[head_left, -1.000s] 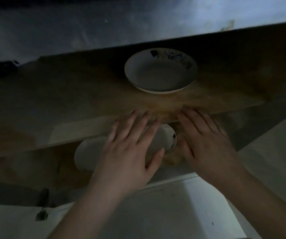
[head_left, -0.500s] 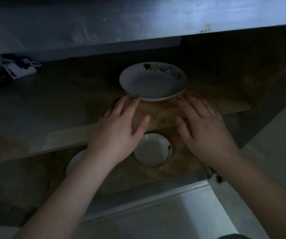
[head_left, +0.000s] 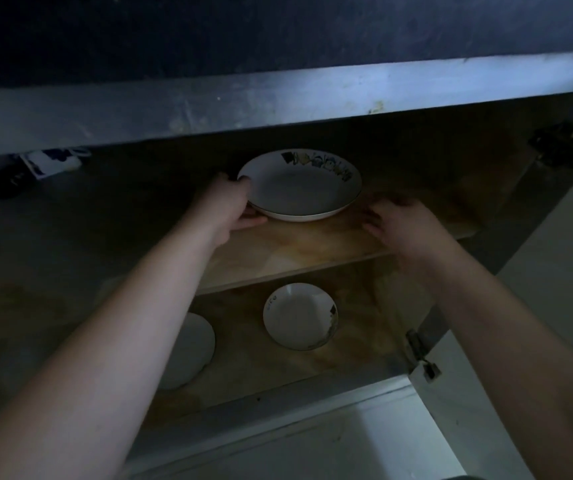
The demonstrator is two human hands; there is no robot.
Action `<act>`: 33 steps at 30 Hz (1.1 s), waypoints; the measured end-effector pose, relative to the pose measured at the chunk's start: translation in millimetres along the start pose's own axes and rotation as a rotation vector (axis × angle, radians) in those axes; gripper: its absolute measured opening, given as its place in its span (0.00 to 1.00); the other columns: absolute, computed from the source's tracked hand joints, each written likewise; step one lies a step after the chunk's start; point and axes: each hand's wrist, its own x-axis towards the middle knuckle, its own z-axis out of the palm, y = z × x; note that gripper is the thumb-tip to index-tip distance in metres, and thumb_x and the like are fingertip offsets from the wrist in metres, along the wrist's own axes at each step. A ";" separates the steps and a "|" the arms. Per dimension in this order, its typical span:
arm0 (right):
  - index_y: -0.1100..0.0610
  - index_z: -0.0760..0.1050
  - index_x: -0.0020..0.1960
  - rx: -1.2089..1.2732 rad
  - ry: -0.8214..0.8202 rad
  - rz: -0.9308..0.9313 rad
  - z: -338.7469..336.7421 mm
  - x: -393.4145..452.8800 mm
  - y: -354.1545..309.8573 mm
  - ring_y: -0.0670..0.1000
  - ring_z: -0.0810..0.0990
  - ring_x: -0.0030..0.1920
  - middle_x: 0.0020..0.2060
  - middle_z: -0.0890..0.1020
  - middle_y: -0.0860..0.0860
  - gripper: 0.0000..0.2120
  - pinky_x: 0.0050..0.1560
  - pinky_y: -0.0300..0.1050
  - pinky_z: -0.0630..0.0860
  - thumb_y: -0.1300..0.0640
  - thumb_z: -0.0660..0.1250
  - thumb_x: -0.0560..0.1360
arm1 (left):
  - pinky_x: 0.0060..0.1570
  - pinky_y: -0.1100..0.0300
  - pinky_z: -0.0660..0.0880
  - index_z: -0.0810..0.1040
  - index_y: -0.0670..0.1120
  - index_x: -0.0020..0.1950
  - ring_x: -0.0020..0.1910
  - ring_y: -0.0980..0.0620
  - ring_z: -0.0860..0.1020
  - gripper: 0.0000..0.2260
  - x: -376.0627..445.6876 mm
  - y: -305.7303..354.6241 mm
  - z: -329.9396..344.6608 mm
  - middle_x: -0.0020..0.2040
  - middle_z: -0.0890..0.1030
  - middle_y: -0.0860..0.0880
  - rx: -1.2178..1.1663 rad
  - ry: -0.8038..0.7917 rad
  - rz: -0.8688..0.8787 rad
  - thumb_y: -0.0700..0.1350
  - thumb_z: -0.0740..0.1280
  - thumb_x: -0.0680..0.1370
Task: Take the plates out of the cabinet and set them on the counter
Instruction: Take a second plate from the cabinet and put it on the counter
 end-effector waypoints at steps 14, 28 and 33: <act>0.65 0.68 0.68 0.361 -0.137 0.157 8.9 -16.3 -7.1 0.54 0.83 0.53 0.57 0.80 0.61 0.17 0.52 0.44 0.81 0.63 0.61 0.80 | 0.37 0.60 0.81 0.70 0.44 0.68 0.49 0.47 0.81 0.16 -19.3 -0.5 2.6 0.65 0.75 0.42 -0.034 0.025 0.008 0.38 0.63 0.81; 0.59 0.77 0.58 0.511 -0.283 0.108 -36.1 -62.0 12.0 0.56 0.86 0.48 0.49 0.86 0.56 0.11 0.39 0.45 0.82 0.60 0.60 0.80 | 0.34 0.59 0.81 0.71 0.44 0.69 0.51 0.45 0.83 0.20 -85.3 -20.0 -33.3 0.62 0.78 0.42 -0.129 -0.088 0.017 0.35 0.66 0.77; 0.55 0.84 0.51 0.505 -0.339 0.133 -49.1 -78.7 28.4 0.57 0.85 0.51 0.52 0.85 0.58 0.11 0.40 0.46 0.82 0.54 0.66 0.74 | 0.34 0.60 0.81 0.78 0.43 0.59 0.45 0.49 0.85 0.11 -100.9 -34.9 -47.5 0.53 0.84 0.42 -0.060 -0.178 0.017 0.35 0.66 0.77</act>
